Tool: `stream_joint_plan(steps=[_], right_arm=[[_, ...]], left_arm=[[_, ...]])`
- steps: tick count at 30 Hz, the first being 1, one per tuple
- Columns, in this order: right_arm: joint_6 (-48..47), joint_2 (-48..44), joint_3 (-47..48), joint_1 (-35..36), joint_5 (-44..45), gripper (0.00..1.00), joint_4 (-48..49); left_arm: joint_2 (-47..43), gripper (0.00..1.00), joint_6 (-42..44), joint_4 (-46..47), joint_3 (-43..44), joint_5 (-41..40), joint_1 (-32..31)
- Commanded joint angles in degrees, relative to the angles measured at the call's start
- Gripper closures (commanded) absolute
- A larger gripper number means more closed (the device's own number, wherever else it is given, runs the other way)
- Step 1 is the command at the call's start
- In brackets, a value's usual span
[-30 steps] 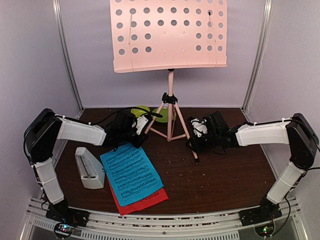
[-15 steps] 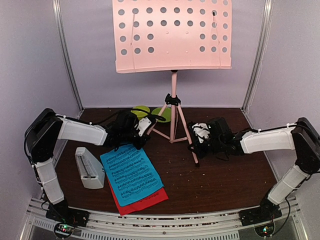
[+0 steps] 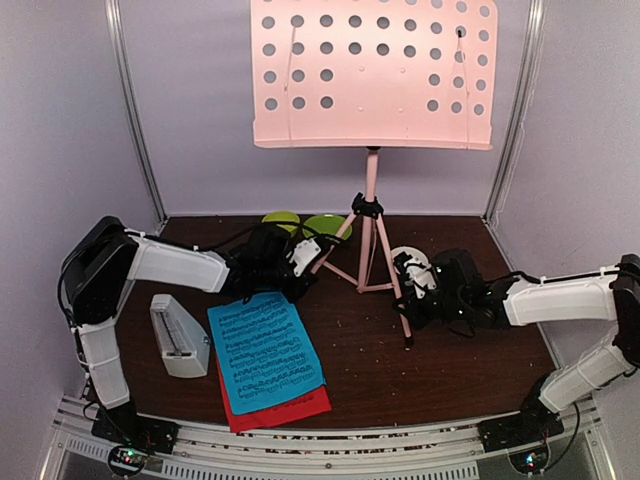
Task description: Set up the instrument practice props
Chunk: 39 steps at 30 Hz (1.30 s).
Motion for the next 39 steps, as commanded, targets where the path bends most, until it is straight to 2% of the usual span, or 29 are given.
stream_joint_plan(steps=[1,4,6,10,12,13,15,18,23,25,28,31,33,36,39], right_arm=[[5.70,-1.62,-1.06,0.29,3.97,0.97,-3.01],[5.85,-2.49,-0.32,0.81,3.93,0.80,-4.59],[5.93,-3.19,0.48,0.99,3.07,0.58,-6.37],[6.98,-6.64,1.07,1.34,4.08,0.31,-9.24],[7.47,-9.32,1.24,1.32,4.98,0.22,-10.51],[7.57,-10.57,1.58,1.33,5.62,0.18,-11.58],[7.67,-13.24,2.58,1.31,7.08,0.11,-14.56],[7.45,-16.49,3.55,1.32,9.51,0.01,-17.57],[10.26,-23.43,3.54,1.29,18.69,0.00,-21.54],[12.49,-27.51,2.25,1.36,23.65,0.00,-21.35],[14.08,-33.62,-0.18,1.24,24.72,0.00,-20.54],[15.64,-38.28,-2.51,0.88,22.84,0.00,-20.89],[16.21,-39.89,-3.20,0.38,18.58,0.00,-21.19],[16.30,-39.10,-2.65,0.46,9.86,0.00,-22.83],[19.00,-38.42,-2.65,2.03,6.70,0.00,-23.22]], left_arm=[[0.50,0.89,-3.76,0.21,3.17,-3.04,1.64],[-0.96,0.74,-3.79,0.15,2.75,-3.33,1.64],[-3.37,0.63,-3.59,0.55,1.58,-2.12,1.64],[-8.04,0.38,-3.79,0.65,-1.81,-3.30,1.64],[-10.33,0.24,-4.30,-0.01,-2.89,-4.32,1.63],[-11.46,0.12,-4.93,-0.48,-3.35,-5.29,1.64],[-13.77,0.03,-7.76,-1.53,-4.40,-8.27,1.64],[-17.80,0.02,-10.55,-2.31,-6.61,-12.29,1.64],[-25.21,0.02,-15.03,-9.44,-6.92,-20.34,1.73],[-27.89,0.02,-16.17,-12.23,-7.45,-19.50,1.82],[-30.76,0.02,-19.94,-18.55,-6.91,-20.26,1.93],[-32.17,0.02,-24.65,-26.92,-5.45,-18.23,2.61],[-32.51,0.02,-27.33,-31.77,-5.16,-16.49,2.78],[-33.44,0.02,-30.36,-34.80,-7.53,-12.63,2.87],[-33.54,0.02,-33.73,-36.74,-10.35,-9.23,3.87]])
